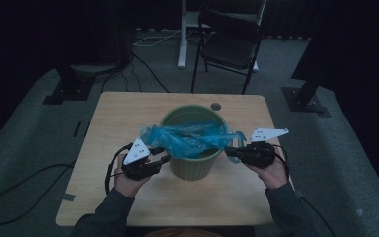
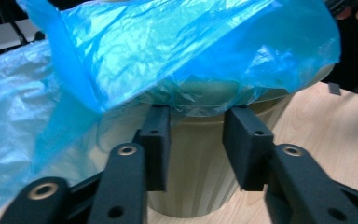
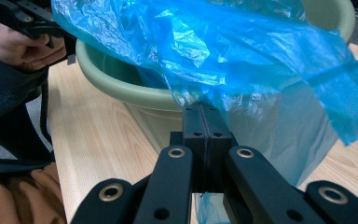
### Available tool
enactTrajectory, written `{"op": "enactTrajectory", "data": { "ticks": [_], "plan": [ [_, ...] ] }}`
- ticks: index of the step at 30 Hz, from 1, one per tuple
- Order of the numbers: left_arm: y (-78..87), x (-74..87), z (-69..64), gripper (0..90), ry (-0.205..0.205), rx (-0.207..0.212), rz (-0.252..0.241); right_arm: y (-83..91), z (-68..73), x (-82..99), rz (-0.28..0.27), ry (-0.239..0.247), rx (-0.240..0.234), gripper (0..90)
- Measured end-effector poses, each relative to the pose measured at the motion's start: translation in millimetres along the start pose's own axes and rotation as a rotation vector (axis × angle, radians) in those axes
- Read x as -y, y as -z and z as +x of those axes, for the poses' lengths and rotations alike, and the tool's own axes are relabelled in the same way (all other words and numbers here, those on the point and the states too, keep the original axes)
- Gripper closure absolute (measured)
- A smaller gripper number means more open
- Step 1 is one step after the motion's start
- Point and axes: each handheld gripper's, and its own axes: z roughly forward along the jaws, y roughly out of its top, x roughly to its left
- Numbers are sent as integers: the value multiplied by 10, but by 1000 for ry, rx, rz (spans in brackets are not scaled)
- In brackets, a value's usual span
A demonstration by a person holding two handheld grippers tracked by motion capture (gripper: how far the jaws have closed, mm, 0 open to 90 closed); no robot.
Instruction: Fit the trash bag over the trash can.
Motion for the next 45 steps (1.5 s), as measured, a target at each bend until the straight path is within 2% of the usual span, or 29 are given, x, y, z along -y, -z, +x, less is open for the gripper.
{"op": "enactTrajectory", "data": {
  "ticks": [4, 6, 12, 16, 20, 25, 29, 34, 38, 41, 43, 45],
  "plan": [
    [4, 10, 14, 866, 1, 8, 11, 4, 0, 7, 1, 0, -4, 900],
    [11, 14, 14, 899, -6, 14, 14, 5, 1, 10, 2, 0, -5, 900],
    [97, 108, -7, 900, -46, 35, 39, 29, -16, 56, 6, -5, -10, 900],
    [117, 177, 34, 900, -36, 32, 59, 62, -18, 91, 6, -5, -36, 900],
    [79, 215, 60, 900, -28, 34, 73, 48, -16, 100, 21, 2, -41, 900],
    [16, 252, 50, 900, -40, 45, 100, 11, -50, 136, 33, -13, -60, 900],
    [-6, 262, 64, 900, -38, 44, 109, -15, -64, 150, 57, -13, -42, 900],
    [-50, 292, 126, 900, -32, 25, 129, -20, -148, 159, 43, -52, -32, 900],
    [-67, 310, 186, 900, -19, 12, 136, -15, -235, 194, 41, -93, -1, 900],
    [-61, 309, 181, 900, -28, 16, 135, -3, -238, 209, 36, -98, 7, 900],
    [-64, 307, 170, 900, -31, 18, 137, 24, -203, 204, 13, -89, 4, 812],
    [-68, 305, 163, 900, -34, 17, 136, 57, -144, 175, -4, -56, -10, 727]
  ]
}}
